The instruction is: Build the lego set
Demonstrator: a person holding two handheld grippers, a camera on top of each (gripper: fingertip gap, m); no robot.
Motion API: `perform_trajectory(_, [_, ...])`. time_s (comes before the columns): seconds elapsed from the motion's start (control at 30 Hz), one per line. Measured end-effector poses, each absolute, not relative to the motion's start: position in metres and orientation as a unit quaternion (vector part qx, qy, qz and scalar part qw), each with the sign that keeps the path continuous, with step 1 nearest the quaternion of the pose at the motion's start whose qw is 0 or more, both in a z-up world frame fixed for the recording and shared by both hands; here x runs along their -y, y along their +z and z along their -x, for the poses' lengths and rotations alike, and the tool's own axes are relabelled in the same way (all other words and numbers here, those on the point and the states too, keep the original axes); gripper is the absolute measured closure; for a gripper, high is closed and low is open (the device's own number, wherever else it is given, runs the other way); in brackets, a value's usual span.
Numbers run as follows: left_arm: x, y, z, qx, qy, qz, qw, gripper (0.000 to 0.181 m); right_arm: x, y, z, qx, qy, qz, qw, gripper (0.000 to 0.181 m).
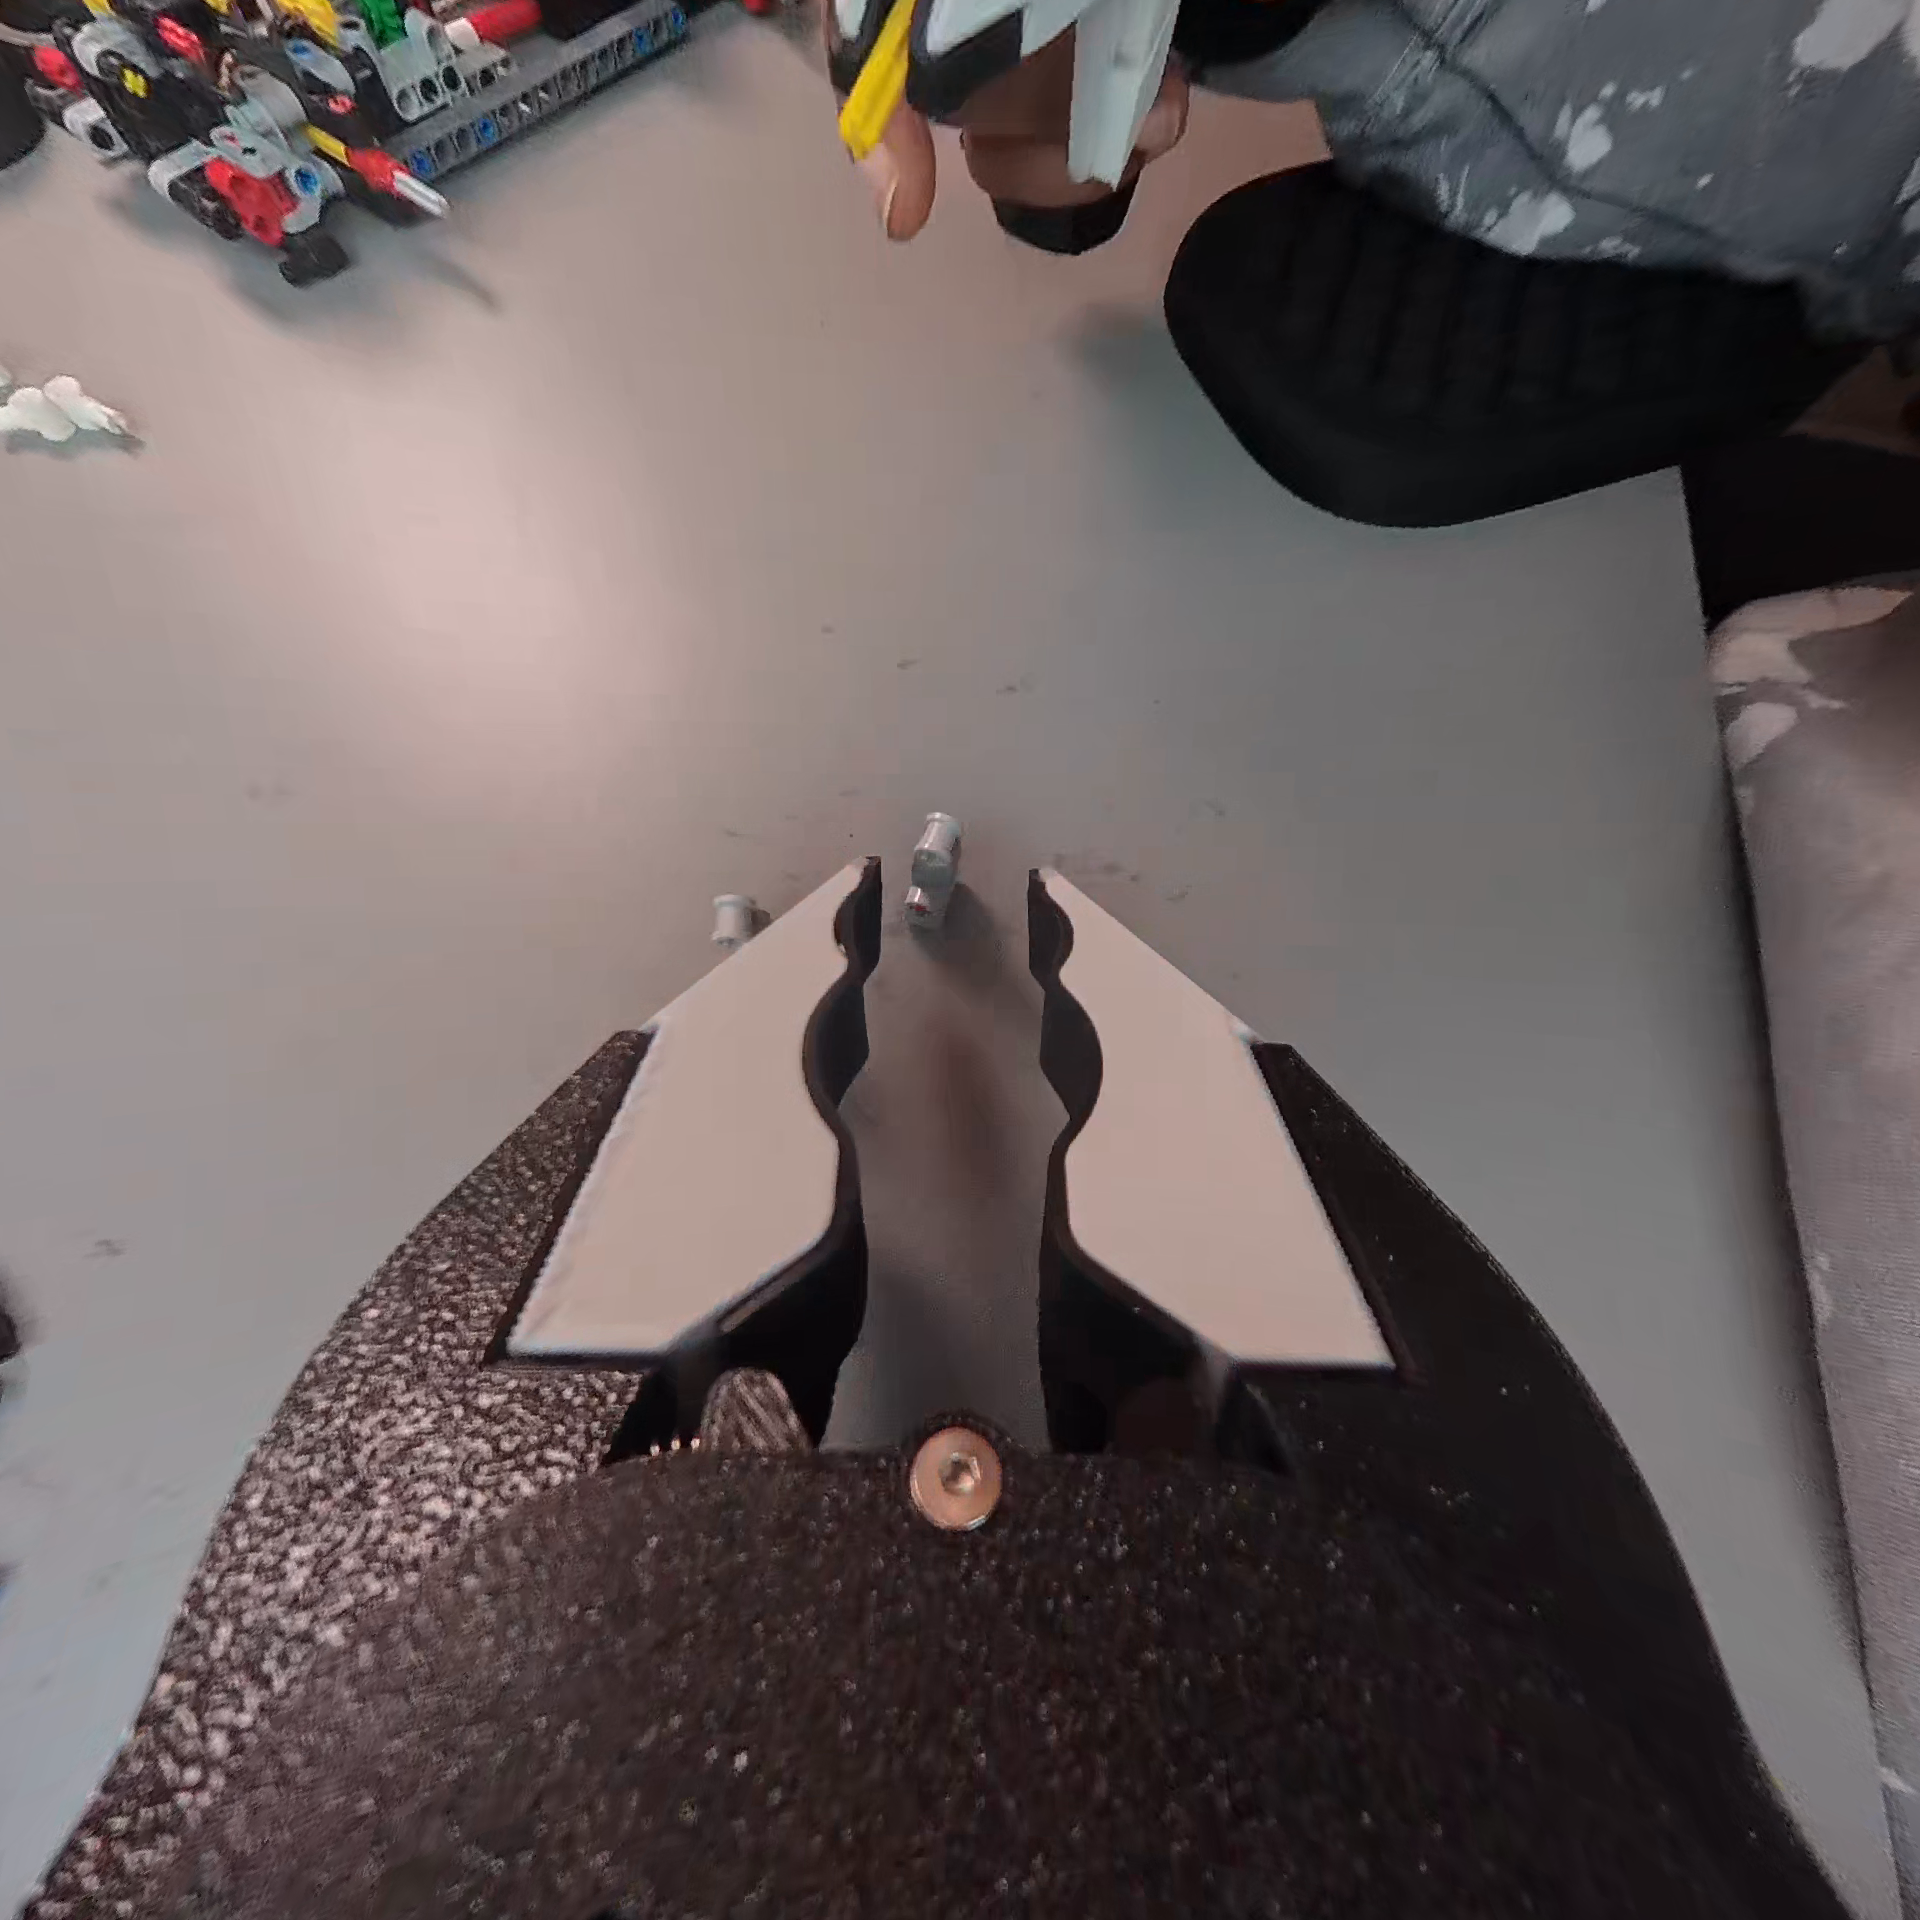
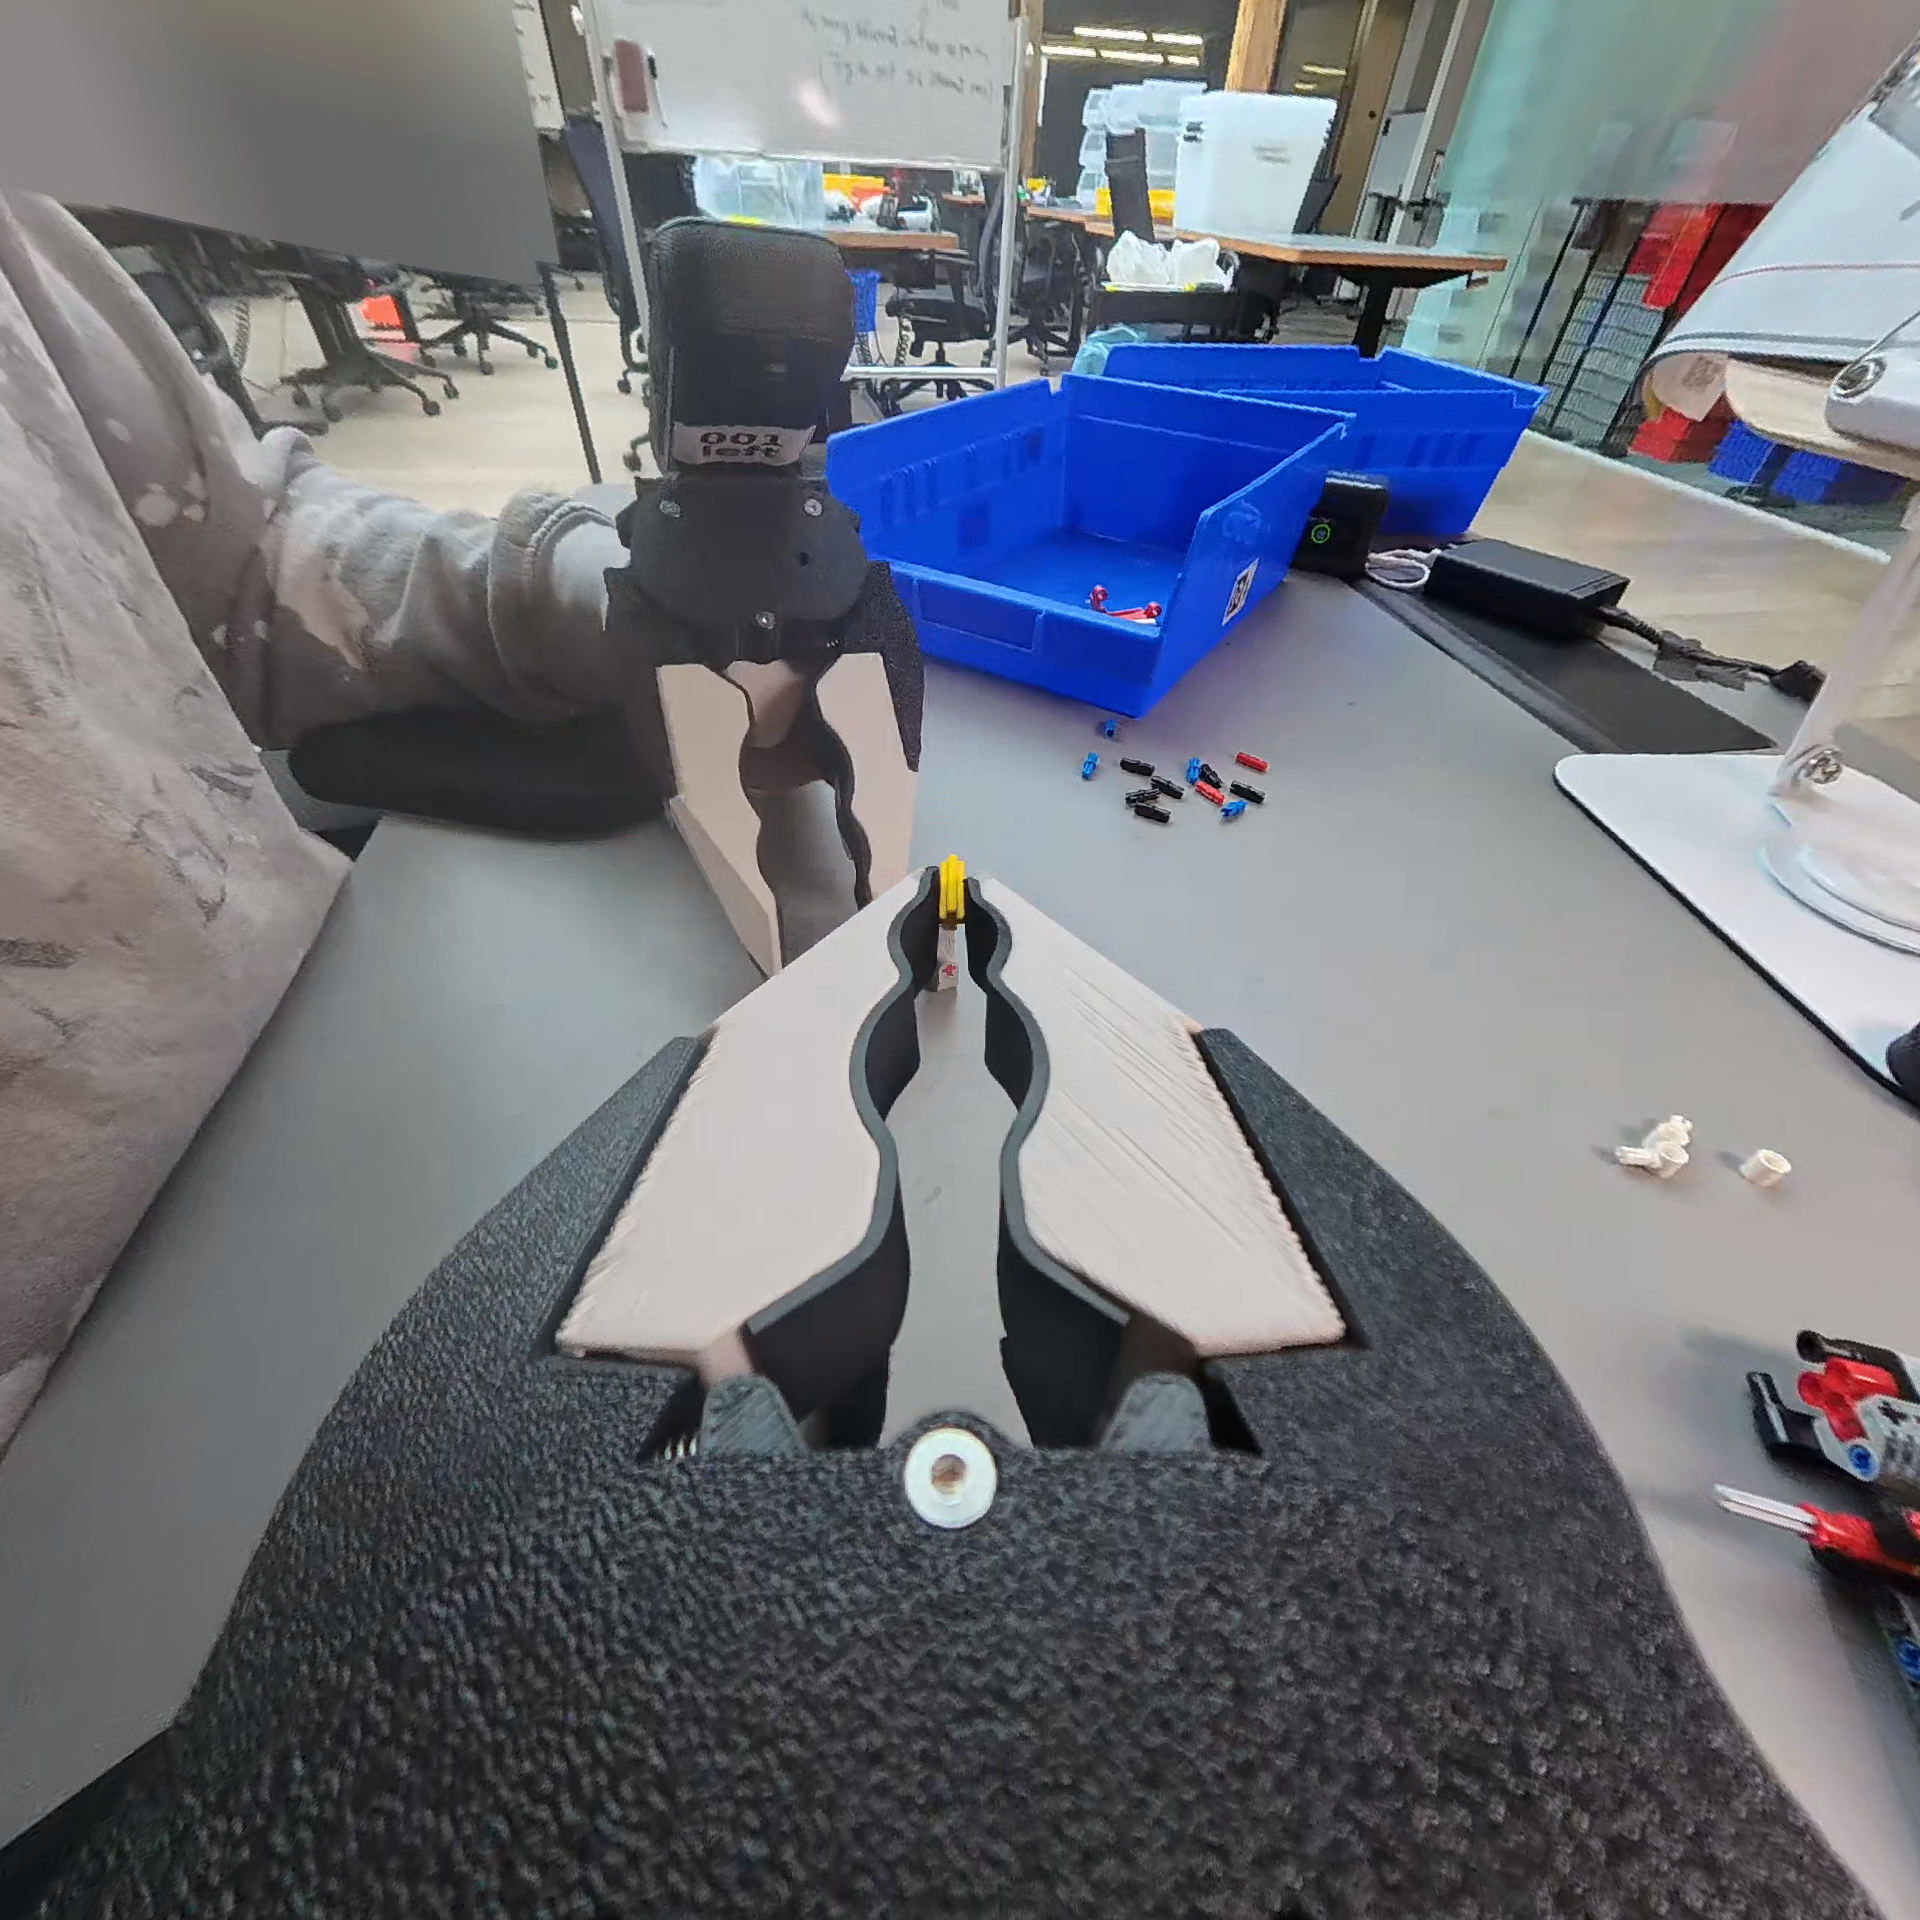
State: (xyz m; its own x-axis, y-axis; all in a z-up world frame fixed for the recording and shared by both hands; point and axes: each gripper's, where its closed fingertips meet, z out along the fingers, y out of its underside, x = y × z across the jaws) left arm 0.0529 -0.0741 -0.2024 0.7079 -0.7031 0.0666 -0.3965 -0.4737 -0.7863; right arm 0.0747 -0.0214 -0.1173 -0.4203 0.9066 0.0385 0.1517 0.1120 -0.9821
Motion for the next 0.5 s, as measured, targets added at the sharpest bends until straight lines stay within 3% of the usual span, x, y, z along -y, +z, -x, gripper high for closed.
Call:
perform_trajectory(0.3, [0.069, -0.218, -0.058, -0.342, -0.149, 0.848, 0.377, 0.162, 0.043, -0.130, -0.079, 0.692, 0.526, 0.382, 0.313, 0.180])
perform_trajectory(0.37, [0.067, -0.219, -0.059, -0.347, -0.139, 0.847, 0.378, 0.175, 0.048, -0.137, -0.080, 0.705, 0.518, 0.379, 0.303, 0.180])
perform_trajectory(0.5, [0.064, -0.194, -0.064, -0.352, -0.151, 0.812, 0.441, 0.175, 0.056, -0.145, -0.079, 0.718, 0.509, 0.376, 0.291, 0.180])
